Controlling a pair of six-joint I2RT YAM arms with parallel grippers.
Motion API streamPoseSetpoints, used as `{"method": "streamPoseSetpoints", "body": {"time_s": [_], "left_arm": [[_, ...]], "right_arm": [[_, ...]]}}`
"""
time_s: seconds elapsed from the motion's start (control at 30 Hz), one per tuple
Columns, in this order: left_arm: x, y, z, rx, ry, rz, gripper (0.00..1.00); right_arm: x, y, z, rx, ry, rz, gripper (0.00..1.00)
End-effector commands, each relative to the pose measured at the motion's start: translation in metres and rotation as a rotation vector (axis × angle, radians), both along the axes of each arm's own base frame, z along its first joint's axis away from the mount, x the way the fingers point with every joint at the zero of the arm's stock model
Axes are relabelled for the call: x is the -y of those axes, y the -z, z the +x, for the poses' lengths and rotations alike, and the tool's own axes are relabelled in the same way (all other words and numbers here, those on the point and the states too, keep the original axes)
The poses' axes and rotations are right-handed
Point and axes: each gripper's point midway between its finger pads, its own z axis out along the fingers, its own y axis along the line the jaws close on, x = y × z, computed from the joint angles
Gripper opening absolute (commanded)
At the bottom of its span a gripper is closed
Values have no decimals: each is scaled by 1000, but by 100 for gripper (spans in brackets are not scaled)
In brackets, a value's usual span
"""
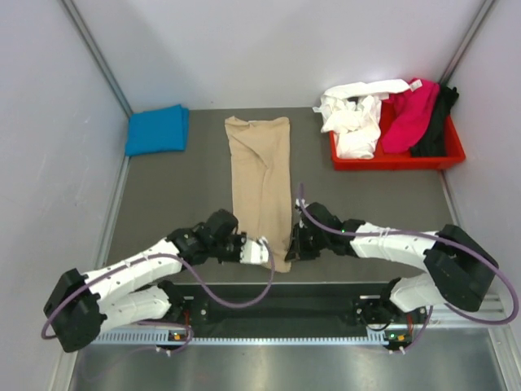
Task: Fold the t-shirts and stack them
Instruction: Fold the tshirt
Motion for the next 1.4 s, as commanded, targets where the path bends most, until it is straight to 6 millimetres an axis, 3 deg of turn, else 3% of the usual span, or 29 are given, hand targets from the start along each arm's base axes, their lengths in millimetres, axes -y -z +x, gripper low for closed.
{"method": "streamPoseSetpoints", "body": {"time_s": [0.0, 0.03, 0.07, 0.13, 0.17, 0.2, 0.23, 0.27, 0.33, 0.4, 0.43, 0.47, 0.53, 0.57, 0.63, 0.67, 0.8, 1.0, 1.07, 1.1, 1.17, 1.2, 1.27, 1.37], "left_arm": [[0, -46, 54, 54, -188, -106, 0], [1, -59, 68, 75, -211, -123, 0], [-3, -53, 79, 58, -246, -108, 0], [-3, -65, 104, 79, -289, -142, 0], [-2, -66, 113, 77, -306, -152, 0], [-2, -56, 124, 48, -328, -135, 0], [-5, -67, 144, 77, -366, -152, 0], [-6, -54, 156, 54, -392, -127, 0], [-13, -66, 190, 90, -459, -151, 0], [-16, -54, 210, 60, -505, -151, 0], [-18, -63, 225, 79, -528, -170, 0], [-16, -56, 235, 72, -537, -169, 0], [-13, -59, 250, 82, -543, -186, 0], [-10, -49, 255, 68, -540, -174, 0], [-6, -50, 266, 75, -540, -176, 0], [-5, -40, 270, 60, -541, -162, 0], [-3, -33, 286, 69, -555, -152, 0], [-13, -14, 302, 74, -612, -116, 0], [-16, -10, 308, 86, -640, -111, 1], [-18, -12, 313, 100, -669, -107, 6], [-20, -14, 324, 125, -710, -118, 26], [-23, -19, 331, 148, -751, -123, 29], [-24, -28, 343, 182, -798, -147, 34], [-48, -45, 363, 254, -938, -119, 35]], "right_arm": [[-10, -43, 52, 116, 12, 88, 0], [-9, -47, 63, 145, 5, 88, 0], [-8, -55, 87, 171, 36, 96, 0], [-4, -56, 114, 184, 53, 100, 0], [-11, -71, 132, 220, 57, 127, 0], [-12, -73, 143, 231, 60, 130, 0], [-9, -66, 157, 220, 71, 119, 0], [-14, -78, 174, 251, 76, 141, 0], [-11, -69, 195, 236, 94, 133, 0], [-17, -77, 216, 258, 99, 154, 0], [-15, -66, 225, 242, 103, 138, 0], [-17, -72, 235, 254, 104, 142, 0], [-14, -63, 249, 244, 123, 134, 0], [-15, -68, 257, 258, 129, 141, 0], [-10, -57, 268, 247, 149, 126, 0], [-9, -60, 275, 257, 158, 132, 0], [-4, -55, 295, 266, 180, 131, 0], [0, -39, 315, 232, 212, 123, 0], [5, -37, 322, 236, 238, 121, 11], [8, -37, 326, 240, 257, 115, 33], [14, -38, 336, 249, 282, 106, 49], [20, -39, 341, 264, 294, 89, 54], [26, -55, 345, 312, 297, 52, 56], [40, -84, 340, 425, 297, -17, 58]]}}
